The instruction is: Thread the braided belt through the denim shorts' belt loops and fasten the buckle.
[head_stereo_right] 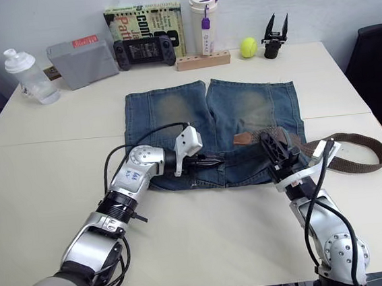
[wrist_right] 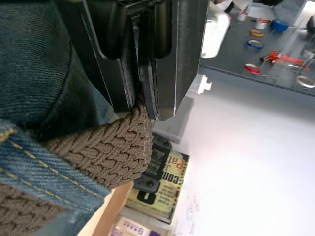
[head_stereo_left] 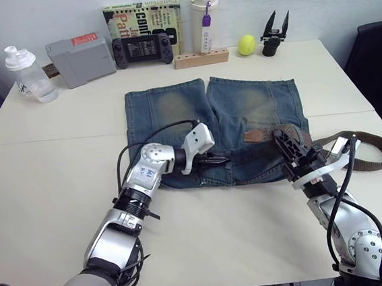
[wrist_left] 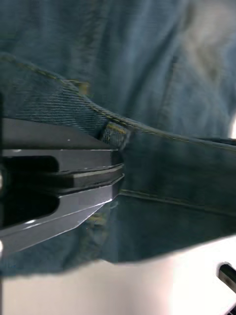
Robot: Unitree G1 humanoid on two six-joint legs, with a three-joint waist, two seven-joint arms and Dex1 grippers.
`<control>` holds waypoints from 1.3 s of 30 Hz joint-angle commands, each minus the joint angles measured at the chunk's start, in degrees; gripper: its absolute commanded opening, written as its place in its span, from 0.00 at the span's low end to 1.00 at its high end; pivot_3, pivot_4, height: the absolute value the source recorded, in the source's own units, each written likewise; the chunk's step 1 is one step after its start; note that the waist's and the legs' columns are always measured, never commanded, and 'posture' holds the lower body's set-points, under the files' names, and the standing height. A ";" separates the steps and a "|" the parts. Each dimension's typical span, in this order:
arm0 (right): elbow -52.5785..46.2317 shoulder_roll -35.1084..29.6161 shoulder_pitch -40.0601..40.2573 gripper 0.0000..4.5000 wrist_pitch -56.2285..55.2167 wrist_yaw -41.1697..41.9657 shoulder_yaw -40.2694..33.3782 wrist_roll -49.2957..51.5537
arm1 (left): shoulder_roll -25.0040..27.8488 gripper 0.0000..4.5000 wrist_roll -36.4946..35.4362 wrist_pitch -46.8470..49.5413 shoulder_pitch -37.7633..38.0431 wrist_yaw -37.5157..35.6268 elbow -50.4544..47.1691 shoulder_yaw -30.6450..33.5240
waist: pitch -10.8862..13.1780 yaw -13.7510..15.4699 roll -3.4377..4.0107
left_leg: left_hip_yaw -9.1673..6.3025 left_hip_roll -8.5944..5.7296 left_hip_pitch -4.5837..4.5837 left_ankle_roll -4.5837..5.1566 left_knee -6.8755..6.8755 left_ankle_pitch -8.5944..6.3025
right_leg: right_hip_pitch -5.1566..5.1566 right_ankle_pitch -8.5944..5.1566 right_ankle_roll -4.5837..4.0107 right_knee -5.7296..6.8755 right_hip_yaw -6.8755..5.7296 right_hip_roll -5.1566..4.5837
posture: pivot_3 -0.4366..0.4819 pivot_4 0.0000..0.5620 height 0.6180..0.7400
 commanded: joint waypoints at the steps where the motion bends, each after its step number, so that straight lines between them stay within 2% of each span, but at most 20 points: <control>1: -4.06 -0.26 0.74 0.00 -1.30 0.06 -1.21 0.34 | 0.39 0.01 3.77 -1.36 -0.18 3.52 5.88 0.12 | -0.02 0.05 0.00 | 0.00 -0.01 0.00 0.02 0.00 -0.01 | 0.00 0.00 0.00 0.00 0.00 -0.01 | 0.48 0.27 0.61; 5: -4.40 -0.15 1.74 0.00 -2.17 -1.37 -0.50 -2.89 | -2.09 0.01 3.97 1.80 -0.63 4.42 11.79 0.38 | -0.03 0.05 0.01 | -0.01 -0.01 0.00 0.09 -0.01 -0.06 | 0.02 0.00 0.00 -0.02 0.00 -0.03 | 0.48 0.27 0.61; 9: -5.06 -0.69 2.23 0.00 -1.37 -2.11 1.54 -5.85 | -4.62 0.01 3.84 4.91 -0.91 3.24 13.42 0.87 | -0.39 0.45 0.07 | -0.04 -0.06 0.00 0.08 0.00 -0.05 | 0.07 0.00 0.01 -0.06 -0.04 -0.08 | 0.48 0.27 0.61; 12: -5.71 0.33 2.49 0.00 -1.39 -2.64 2.42 -4.55 | -5.15 0.01 -2.19 10.18 -0.59 -0.32 5.44 4.89 | -0.44 0.47 0.08 | -0.03 -0.07 0.00 0.07 0.00 -0.05 | 0.11 0.00 0.01 -0.13 -0.04 -0.09 | 0.48 0.27 0.61; 15: -4.89 -0.21 2.72 0.00 -1.03 -1.81 3.20 -6.78 | -1.92 0.01 -7.94 19.40 0.08 -4.79 -5.30 7.97 | -0.43 0.09 0.09 | -0.04 -0.05 -0.05 -0.03 -0.05 0.01 | 0.05 -0.01 0.01 -0.17 -0.04 -0.06 | 0.48 0.27 0.61; 18: -3.14 -1.45 3.18 0.00 -1.07 1.21 4.46 -12.68 | 3.51 0.01 -11.56 26.99 1.38 -8.05 -15.63 9.15 | -0.41 -0.32 0.11 | -0.05 -0.01 -0.09 -0.09 -0.07 0.05 | 0.00 0.00 0.01 -0.15 -0.01 -0.01 | 0.48 0.27 0.61; 21: -1.77 -2.44 4.35 0.00 0.03 6.00 5.77 -15.27 | 7.62 0.01 -11.72 29.25 2.88 -8.71 -21.78 8.34 | -0.41 -0.46 0.11 | -0.04 0.01 -0.02 -0.14 -0.11 0.07 | 0.01 -0.02 -0.02 -0.12 0.00 0.01 | 0.48 0.27 0.61; 24: -0.54 -3.31 5.12 0.00 1.93 10.05 4.84 -11.89 | 9.66 0.01 -10.90 29.29 4.55 -8.20 -25.23 6.70 | -0.42 -0.12 0.12 | -0.05 0.00 0.02 -0.13 -0.14 0.07 | 0.04 -0.03 -0.04 -0.12 0.00 -0.01 | 0.48 0.27 0.61; 29: 2.54 -4.60 5.12 0.00 2.70 11.99 3.41 -14.00 | 11.19 0.01 -11.16 29.98 4.78 -6.74 -28.59 6.95 | -0.41 0.09 0.11 | -0.06 -0.03 -0.03 -0.01 -0.08 0.00 | 0.04 -0.03 -0.04 -0.13 0.00 -0.06 | 0.48 0.27 0.61; 35: 4.46 -1.95 4.69 0.00 2.03 11.29 5.65 -19.03 | 14.73 0.01 -12.50 32.05 4.32 -6.55 -32.28 8.76 | -0.41 -0.23 0.11 | -0.06 0.01 -0.01 -0.03 -0.13 0.00 | 0.03 -0.03 -0.04 -0.14 0.00 -0.02 | 0.48 0.27 0.61; 39: 4.61 0.77 3.64 0.00 1.90 11.25 5.21 -17.67 | 17.64 0.01 -12.89 32.77 5.31 -7.17 -33.67 9.18 | -0.41 -0.33 0.12 | -0.06 0.03 0.02 -0.05 -0.16 0.02 | 0.02 -0.04 -0.05 -0.11 0.01 0.00 | 0.48 0.27 0.61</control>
